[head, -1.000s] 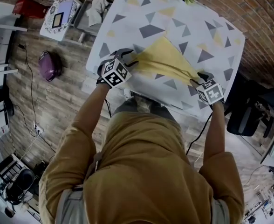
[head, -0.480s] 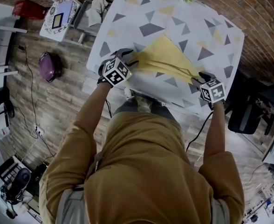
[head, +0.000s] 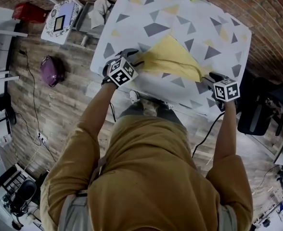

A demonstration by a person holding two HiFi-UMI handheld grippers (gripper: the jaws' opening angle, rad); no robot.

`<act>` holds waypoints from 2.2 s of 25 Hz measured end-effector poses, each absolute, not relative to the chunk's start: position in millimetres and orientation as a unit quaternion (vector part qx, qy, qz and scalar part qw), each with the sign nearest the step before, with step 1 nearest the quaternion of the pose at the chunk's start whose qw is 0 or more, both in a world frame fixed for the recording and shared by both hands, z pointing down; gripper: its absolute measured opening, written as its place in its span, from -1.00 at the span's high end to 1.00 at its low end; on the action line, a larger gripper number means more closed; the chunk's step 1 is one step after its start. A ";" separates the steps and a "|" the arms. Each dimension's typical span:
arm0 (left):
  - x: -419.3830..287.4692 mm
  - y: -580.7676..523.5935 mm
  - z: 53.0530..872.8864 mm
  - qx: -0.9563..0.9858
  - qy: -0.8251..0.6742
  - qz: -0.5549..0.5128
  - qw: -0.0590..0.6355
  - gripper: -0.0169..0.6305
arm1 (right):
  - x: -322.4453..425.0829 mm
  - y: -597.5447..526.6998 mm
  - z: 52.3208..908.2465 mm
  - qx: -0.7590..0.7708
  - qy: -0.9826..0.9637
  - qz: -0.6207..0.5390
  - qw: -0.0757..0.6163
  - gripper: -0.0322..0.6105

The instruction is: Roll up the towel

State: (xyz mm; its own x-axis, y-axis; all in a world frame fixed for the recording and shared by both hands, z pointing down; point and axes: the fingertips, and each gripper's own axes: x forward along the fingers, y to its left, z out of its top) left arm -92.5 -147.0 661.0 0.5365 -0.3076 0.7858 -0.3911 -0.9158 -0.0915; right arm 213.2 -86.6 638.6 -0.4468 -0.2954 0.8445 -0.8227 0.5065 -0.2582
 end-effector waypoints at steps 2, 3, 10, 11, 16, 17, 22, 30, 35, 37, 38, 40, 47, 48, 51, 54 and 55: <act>-92.9 -146.5 661.0 0.876 -0.199 0.437 0.047 0.18 | 218.7 -83.4 639.7 0.365 -0.772 0.340 0.394 0.33; -93.2 -146.5 661.0 0.876 -0.199 0.436 0.047 0.18 | 220.2 -81.8 640.1 0.369 -0.770 0.336 0.398 0.33; -92.9 -148.6 660.7 0.877 -0.203 0.433 0.047 0.18 | 212.5 -77.8 624.1 0.413 -0.772 0.244 0.417 0.33; -93.9 -149.7 659.1 0.878 -0.208 0.428 0.047 0.18 | 208.5 -76.5 621.2 0.416 -0.775 0.231 0.417 0.33; -102.1 -153.3 636.4 0.888 -0.248 0.384 0.053 0.18 | 188.4 -68.2 606.4 0.425 -0.786 0.179 0.412 0.33; -104.5 -152.8 630.3 0.890 -0.257 0.373 0.052 0.19 | 185.5 -66.4 603.5 0.426 -0.787 0.169 0.413 0.33; -112.2 -140.3 606.4 0.902 -0.268 0.336 0.029 0.19 | 177.3 -59.1 590.1 0.439 -0.784 0.117 0.422 0.33; -123.9 -102.8 616.3 0.900 -0.244 0.361 0.018 0.19 | 159.3 -42.0 594.0 0.454 -0.788 0.131 0.395 0.33; -116.8 -89.4 633.9 0.896 -0.225 0.381 0.025 0.19 | 136.9 -35.6 625.2 0.423 -0.795 0.136 0.413 0.33; -106.6 -84.4 637.7 0.899 -0.203 0.389 0.018 0.26 | 132.6 -39.2 635.6 0.411 -0.793 0.140 0.427 0.33; -100.9 -82.1 639.4 0.900 -0.191 0.392 0.013 0.29 | 132.1 -41.7 639.5 0.408 -0.793 0.143 0.430 0.33; -92.3 -80.1 644.9 0.900 -0.173 0.400 0.009 0.32 | 132.1 -46.7 644.6 0.400 -0.792 0.137 0.439 0.33; -88.0 -87.7 666.2 0.887 -0.126 0.445 0.015 0.32 | 146.6 -49.0 662.2 0.375 -0.784 0.118 0.481 0.33; -87.8 -87.3 667.2 0.886 -0.120 0.448 0.016 0.32 | 146.7 -48.4 663.3 0.369 -0.785 0.115 0.484 0.34; -88.0 -87.0 667.0 0.886 -0.108 0.450 0.025 0.31 | 147.1 -49.0 664.0 0.355 -0.790 0.119 0.485 0.34; -88.7 -88.0 666.7 0.888 -0.104 0.445 0.050 0.32 | 148.8 -51.2 664.5 0.346 -0.793 0.146 0.479 0.34; -89.1 -88.7 666.7 0.889 -0.103 0.442 0.058 0.32 | 148.6 -51.7 664.3 0.340 -0.794 0.157 0.478 0.34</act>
